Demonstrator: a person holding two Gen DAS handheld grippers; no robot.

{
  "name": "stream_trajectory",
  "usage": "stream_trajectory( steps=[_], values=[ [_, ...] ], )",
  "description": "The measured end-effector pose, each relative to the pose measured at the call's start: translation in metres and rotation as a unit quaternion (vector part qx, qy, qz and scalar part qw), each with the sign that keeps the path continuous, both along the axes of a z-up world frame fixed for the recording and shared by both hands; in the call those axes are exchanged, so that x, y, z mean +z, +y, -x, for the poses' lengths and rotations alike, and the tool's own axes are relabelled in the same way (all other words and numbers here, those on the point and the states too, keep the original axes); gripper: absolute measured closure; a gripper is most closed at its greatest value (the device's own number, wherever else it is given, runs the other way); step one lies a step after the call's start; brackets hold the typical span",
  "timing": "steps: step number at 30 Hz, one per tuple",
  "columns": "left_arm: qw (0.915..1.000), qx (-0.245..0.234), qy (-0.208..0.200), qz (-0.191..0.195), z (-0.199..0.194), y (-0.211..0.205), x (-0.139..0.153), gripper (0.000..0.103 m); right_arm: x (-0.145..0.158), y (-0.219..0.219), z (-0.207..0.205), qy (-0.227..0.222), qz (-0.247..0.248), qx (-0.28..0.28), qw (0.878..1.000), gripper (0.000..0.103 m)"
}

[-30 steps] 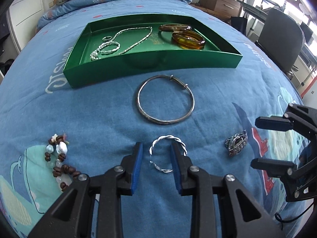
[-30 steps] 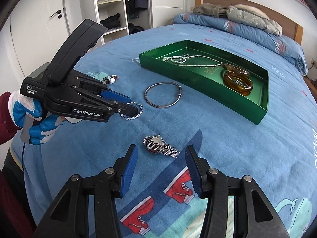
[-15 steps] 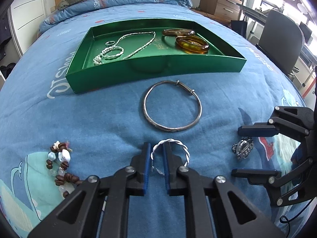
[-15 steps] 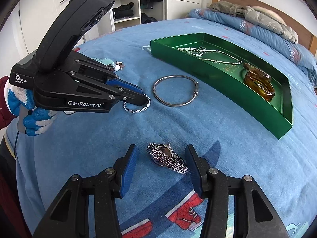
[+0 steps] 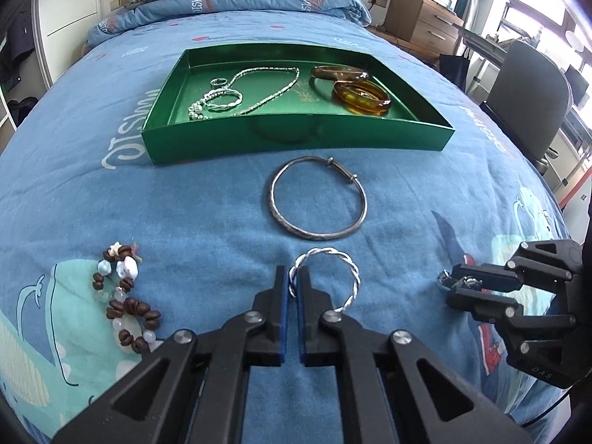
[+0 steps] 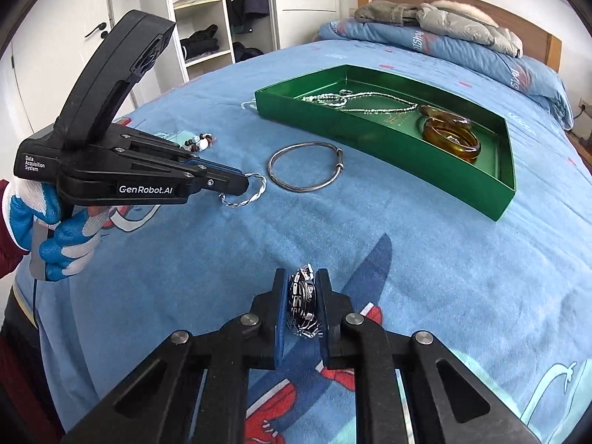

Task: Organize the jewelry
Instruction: 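Grasp the silver watch with right tool while left tool grasps the twisted hoop, then carry watch and hoop into the green tray and open both tools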

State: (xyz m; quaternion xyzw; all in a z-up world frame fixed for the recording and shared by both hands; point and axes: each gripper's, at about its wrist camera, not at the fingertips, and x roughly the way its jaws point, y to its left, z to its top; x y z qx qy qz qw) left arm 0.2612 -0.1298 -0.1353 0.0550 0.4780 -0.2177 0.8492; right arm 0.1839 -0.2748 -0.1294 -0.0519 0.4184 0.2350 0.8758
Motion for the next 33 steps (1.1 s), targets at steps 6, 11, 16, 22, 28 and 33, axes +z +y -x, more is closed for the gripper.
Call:
stream_trajectory(
  steps=[6, 11, 16, 22, 28, 33],
  values=[
    [0.9999, 0.004, -0.010, 0.012, 0.018, 0.007, 0.019, 0.100, 0.012, -0.006, 0.017, -0.005, -0.010, -0.026, 1.000, 0.089],
    [0.9996, 0.004, -0.023, 0.016, 0.038, 0.013, 0.038, 0.100, 0.027, -0.003, 0.036, -0.019, -0.015, -0.037, 0.999, 0.089],
    [0.9991, 0.008, -0.037, 0.021, 0.061, 0.024, 0.056, 0.100, 0.045, 0.000, 0.058, -0.036, -0.016, -0.044, 0.998, 0.089],
    [0.9980, 0.011, -0.056, 0.028, 0.090, 0.040, 0.078, 0.100, 0.066, 0.001, 0.089, -0.058, -0.016, -0.058, 0.997, 0.089],
    [0.9970, 0.016, -0.067, 0.035, 0.116, 0.057, 0.090, 0.100, 0.084, 0.004, 0.122, -0.078, -0.011, -0.073, 0.994, 0.089],
    [0.9960, 0.022, -0.076, 0.042, 0.135, 0.071, 0.098, 0.100, 0.097, 0.004, 0.144, -0.095, -0.010, -0.084, 0.992, 0.089]
  ],
)
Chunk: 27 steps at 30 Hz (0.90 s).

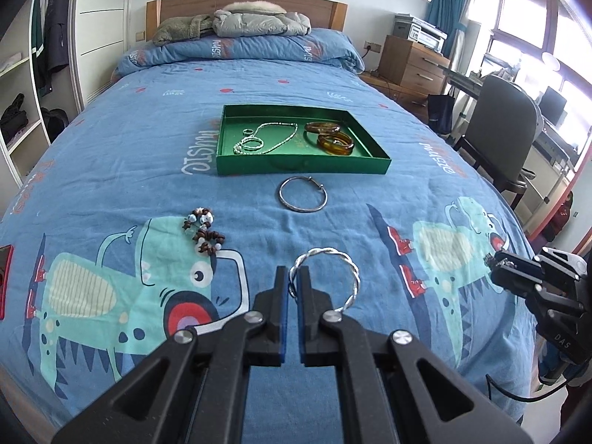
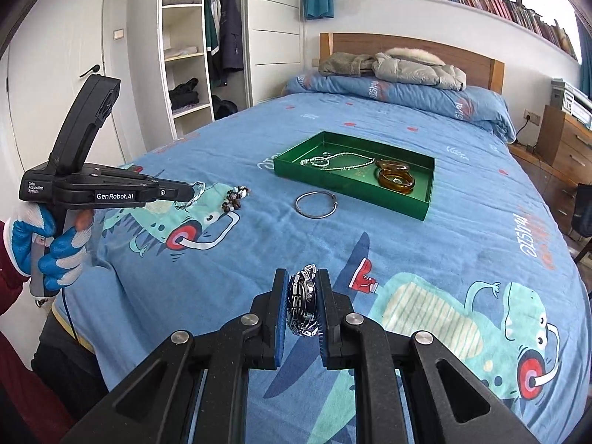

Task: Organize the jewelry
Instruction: 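Carry watch and hoop into the green tray and open both tools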

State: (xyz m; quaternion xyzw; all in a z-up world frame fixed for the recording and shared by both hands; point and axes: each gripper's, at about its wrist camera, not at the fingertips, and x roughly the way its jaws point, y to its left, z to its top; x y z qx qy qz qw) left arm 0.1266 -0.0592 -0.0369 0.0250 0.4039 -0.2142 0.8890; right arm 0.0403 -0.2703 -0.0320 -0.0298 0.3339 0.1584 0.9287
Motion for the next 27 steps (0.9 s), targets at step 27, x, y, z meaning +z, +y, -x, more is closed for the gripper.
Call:
stream_trajectory(
  steps=[27],
  values=[
    [0.9988, 0.010, -0.047, 0.007, -0.093, -0.011, 0.055, 0.099, 0.075, -0.020, -0.084, -0.080, -0.012, -0.036, 0.996, 0.089]
  ],
)
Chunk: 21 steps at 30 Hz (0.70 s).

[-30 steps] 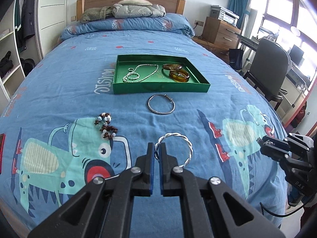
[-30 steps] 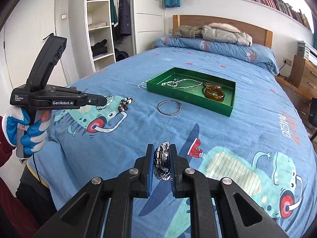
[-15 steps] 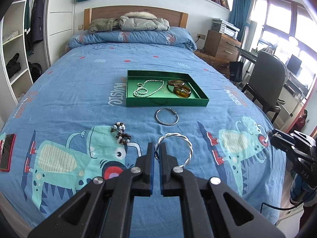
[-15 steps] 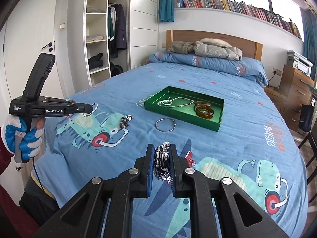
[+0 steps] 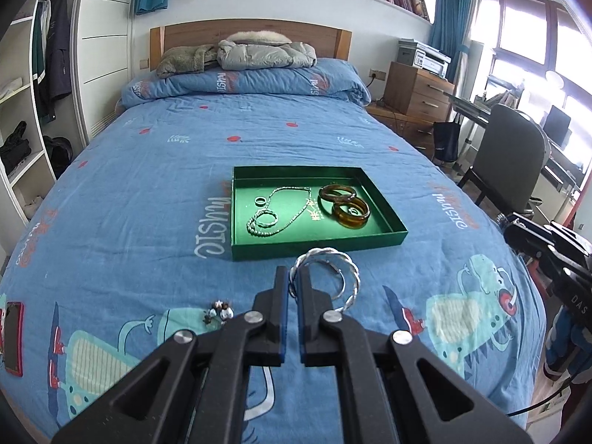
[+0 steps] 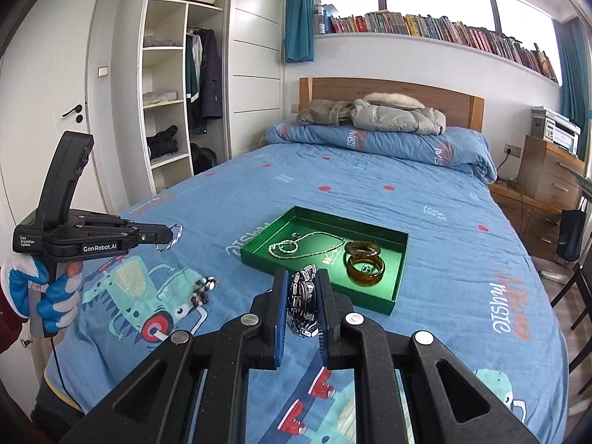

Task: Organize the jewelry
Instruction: 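Carry watch and hoop into the green tray and open both tools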

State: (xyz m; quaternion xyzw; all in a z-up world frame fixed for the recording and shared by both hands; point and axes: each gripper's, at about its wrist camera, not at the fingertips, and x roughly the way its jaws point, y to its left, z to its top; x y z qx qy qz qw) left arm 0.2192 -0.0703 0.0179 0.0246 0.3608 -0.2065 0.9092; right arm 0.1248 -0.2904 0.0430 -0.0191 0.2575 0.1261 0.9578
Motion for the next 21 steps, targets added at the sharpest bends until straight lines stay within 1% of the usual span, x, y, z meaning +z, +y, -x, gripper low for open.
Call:
stream_trajectory(
  steps=[3, 6, 11, 16, 21],
  values=[
    [0.9999, 0.000, 0.010, -0.008, -0.037, -0.012, -0.009, 0.099, -0.006, -0.008, -0.037, 0.008, -0.012, -0.008, 1.000, 0.089],
    [0.9995, -0.003, 0.024, -0.018, -0.076, -0.028, -0.022, 0.099, -0.018, -0.020, -0.077, 0.026, -0.026, -0.018, 0.999, 0.089],
    [0.9977, -0.009, 0.060, -0.029, -0.129, -0.055, -0.056, 0.099, -0.056, -0.036, -0.141, 0.074, -0.039, -0.040, 0.996, 0.089],
    [0.9952, -0.014, 0.086, -0.045, -0.165, -0.085, -0.092, 0.099, -0.103, -0.047, -0.188, 0.128, -0.038, -0.051, 0.990, 0.089],
    [0.9923, -0.017, 0.103, -0.067, -0.186, -0.112, -0.119, 0.099, -0.141, -0.055, -0.216, 0.175, -0.036, -0.062, 0.982, 0.089]
  ],
)
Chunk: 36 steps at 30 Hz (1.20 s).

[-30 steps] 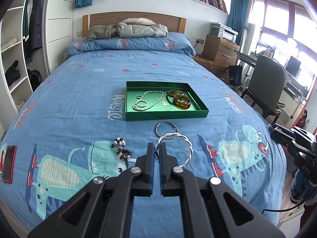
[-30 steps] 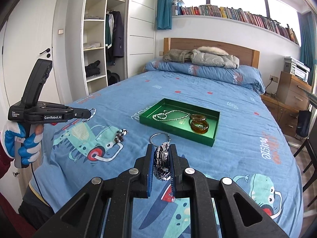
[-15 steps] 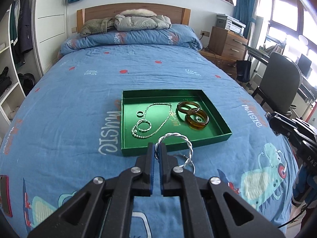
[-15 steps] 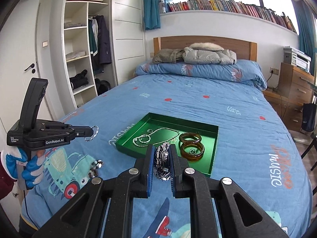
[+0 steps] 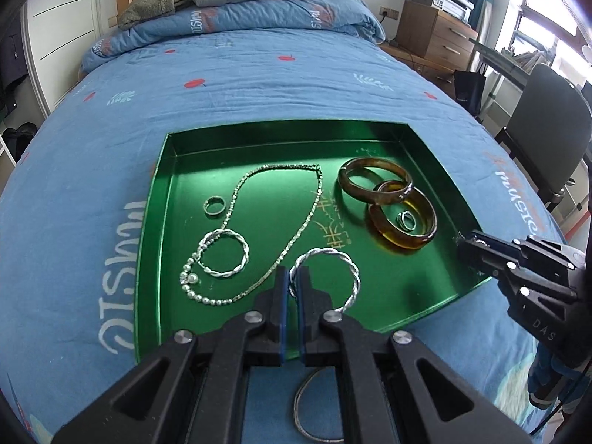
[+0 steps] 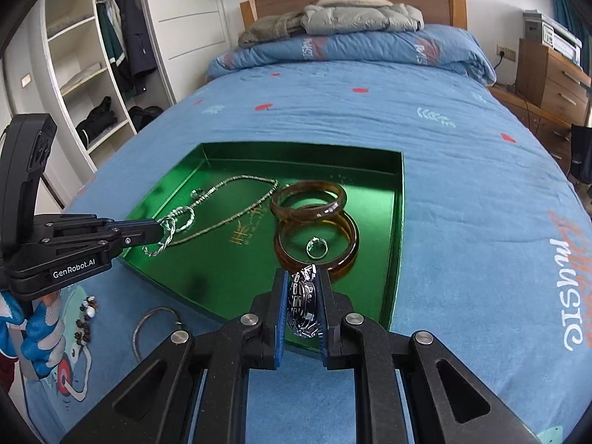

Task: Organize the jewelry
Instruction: 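Carry watch and hoop into the green tray and open both tools, then lift both tools away from the green tray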

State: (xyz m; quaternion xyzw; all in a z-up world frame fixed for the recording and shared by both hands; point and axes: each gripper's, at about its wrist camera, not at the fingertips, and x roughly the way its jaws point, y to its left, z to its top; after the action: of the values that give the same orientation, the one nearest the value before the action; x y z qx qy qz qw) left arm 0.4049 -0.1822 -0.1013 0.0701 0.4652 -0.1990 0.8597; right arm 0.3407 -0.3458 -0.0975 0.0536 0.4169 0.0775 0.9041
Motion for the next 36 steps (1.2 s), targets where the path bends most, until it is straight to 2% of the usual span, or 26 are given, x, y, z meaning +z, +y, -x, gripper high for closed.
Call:
stream_trajectory(
  steps=[7, 16, 23, 26, 28, 32, 36],
  values=[
    [0.9996, -0.001, 0.009, -0.027, -0.012, -0.021, -0.023, 0.099, -0.025, -0.003, -0.016, 0.039, 0.022, -0.003, 0.999, 0.089],
    [0.9988, 0.011, -0.005, -0.048, -0.018, -0.027, -0.030, 0.099, -0.031, -0.001, -0.031, 0.040, 0.047, 0.003, 0.998, 0.088],
    [0.9993, 0.021, 0.005, -0.032, -0.021, -0.023, -0.029, 0.098, -0.030, -0.001, -0.032, 0.050, 0.048, 0.004, 0.998, 0.086],
    [0.9993, 0.023, 0.026, -0.011, -0.023, -0.018, -0.026, 0.098, -0.028, -0.001, -0.033, 0.055, 0.044, 0.005, 0.998, 0.078],
    [0.9992, 0.028, 0.028, -0.003, -0.023, -0.014, -0.021, 0.098, -0.024, 0.000, -0.032, 0.053, 0.043, 0.004, 0.998, 0.066],
    [0.9993, 0.030, 0.020, 0.010, -0.014, -0.003, 0.002, 0.092, -0.007, 0.005, -0.021, 0.037, 0.045, 0.002, 0.998, 0.066],
    [0.9990, 0.039, -0.005, 0.021, 0.002, 0.013, 0.040, 0.079, 0.025, 0.006, -0.002, 0.010, 0.044, -0.004, 0.999, 0.064]
  ],
)
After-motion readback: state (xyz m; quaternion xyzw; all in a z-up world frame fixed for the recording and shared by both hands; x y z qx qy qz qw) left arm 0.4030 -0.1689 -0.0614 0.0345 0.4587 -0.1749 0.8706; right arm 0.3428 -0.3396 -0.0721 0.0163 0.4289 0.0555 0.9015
